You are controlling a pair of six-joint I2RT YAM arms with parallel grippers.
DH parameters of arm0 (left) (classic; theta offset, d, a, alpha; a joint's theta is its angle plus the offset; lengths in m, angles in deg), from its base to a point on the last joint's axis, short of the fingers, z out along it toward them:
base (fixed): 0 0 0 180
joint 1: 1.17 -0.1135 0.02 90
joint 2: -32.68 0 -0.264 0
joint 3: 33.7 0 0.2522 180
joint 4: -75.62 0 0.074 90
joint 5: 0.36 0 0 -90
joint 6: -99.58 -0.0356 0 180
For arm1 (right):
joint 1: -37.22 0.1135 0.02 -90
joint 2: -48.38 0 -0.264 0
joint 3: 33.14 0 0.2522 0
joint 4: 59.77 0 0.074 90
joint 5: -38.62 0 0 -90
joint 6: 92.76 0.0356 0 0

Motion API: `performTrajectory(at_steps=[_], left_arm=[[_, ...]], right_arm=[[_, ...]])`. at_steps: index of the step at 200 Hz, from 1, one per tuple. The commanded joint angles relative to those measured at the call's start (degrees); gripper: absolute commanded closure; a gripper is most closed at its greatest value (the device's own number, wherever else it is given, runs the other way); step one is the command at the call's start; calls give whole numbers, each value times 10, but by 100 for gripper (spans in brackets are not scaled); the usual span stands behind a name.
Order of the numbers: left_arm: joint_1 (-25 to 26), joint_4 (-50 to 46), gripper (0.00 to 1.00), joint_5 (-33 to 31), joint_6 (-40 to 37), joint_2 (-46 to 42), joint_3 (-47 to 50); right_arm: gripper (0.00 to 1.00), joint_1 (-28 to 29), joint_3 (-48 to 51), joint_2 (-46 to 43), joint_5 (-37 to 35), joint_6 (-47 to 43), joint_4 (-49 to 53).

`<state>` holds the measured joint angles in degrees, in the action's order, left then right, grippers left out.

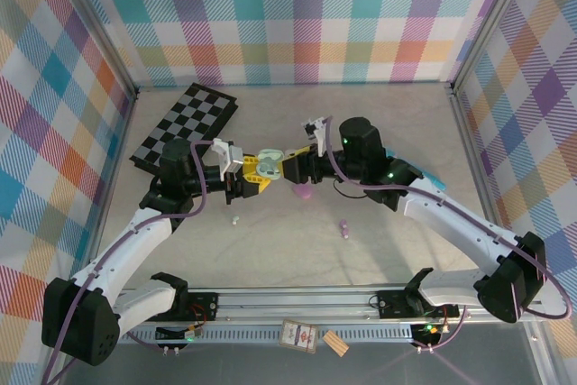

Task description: Insert the wireless bluetooth earbuds into the charging case

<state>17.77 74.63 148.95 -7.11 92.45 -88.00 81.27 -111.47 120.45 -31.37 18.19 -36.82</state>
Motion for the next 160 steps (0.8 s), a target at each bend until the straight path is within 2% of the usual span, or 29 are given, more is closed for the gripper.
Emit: performTrajectory(at_steps=[1, 38, 160], left_arm=[[-2, -8, 66, 4, -37, -8, 3], [-2, -30, 66, -2, -56, -9, -1], [-2, -29, 67, -10, -53, -18, -1]], right_arm=[[55, 11, -30, 0, -24, -25, 28], [62, 23, -48, 16, -29, -30, 46], [60, 36, -65, 60, -26, -31, 66]])
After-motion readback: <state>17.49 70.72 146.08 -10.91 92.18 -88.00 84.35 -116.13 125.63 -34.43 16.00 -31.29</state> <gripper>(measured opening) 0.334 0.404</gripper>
